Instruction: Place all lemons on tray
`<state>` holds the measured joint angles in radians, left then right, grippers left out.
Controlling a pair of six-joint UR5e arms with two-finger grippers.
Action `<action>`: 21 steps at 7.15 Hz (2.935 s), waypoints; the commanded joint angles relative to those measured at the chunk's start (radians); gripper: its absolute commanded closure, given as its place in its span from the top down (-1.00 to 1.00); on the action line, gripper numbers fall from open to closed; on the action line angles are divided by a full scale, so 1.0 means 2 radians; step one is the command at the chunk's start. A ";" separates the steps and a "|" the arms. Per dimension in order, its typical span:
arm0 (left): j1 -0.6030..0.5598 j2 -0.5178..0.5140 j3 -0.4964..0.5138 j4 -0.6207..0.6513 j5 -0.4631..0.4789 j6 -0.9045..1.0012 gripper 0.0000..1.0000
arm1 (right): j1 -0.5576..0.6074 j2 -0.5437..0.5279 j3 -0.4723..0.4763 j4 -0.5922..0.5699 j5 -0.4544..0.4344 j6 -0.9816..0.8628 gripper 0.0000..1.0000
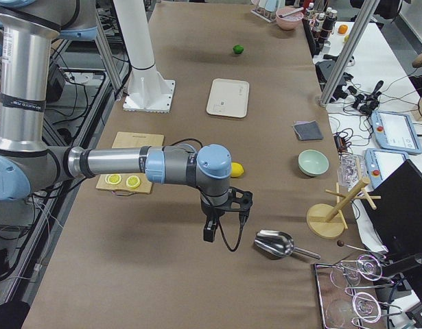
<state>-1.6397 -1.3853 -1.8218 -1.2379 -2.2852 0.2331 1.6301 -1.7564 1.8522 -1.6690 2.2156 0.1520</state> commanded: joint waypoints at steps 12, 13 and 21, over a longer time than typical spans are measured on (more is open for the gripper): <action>0.230 -0.199 0.022 -0.035 -0.012 -0.394 0.96 | -0.004 0.001 0.030 0.005 0.085 0.028 1.00; 0.233 -0.257 0.065 -0.032 -0.013 -0.427 0.96 | -0.020 0.003 0.029 0.027 0.093 0.042 1.00; 0.322 -0.204 0.047 -0.195 -0.011 -0.591 0.96 | -0.268 0.094 -0.022 0.183 0.011 0.327 1.00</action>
<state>-1.0301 -1.8025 -1.7274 -1.5713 -2.3087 -0.8766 1.1645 -1.5726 1.8702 -1.4160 2.2730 0.7315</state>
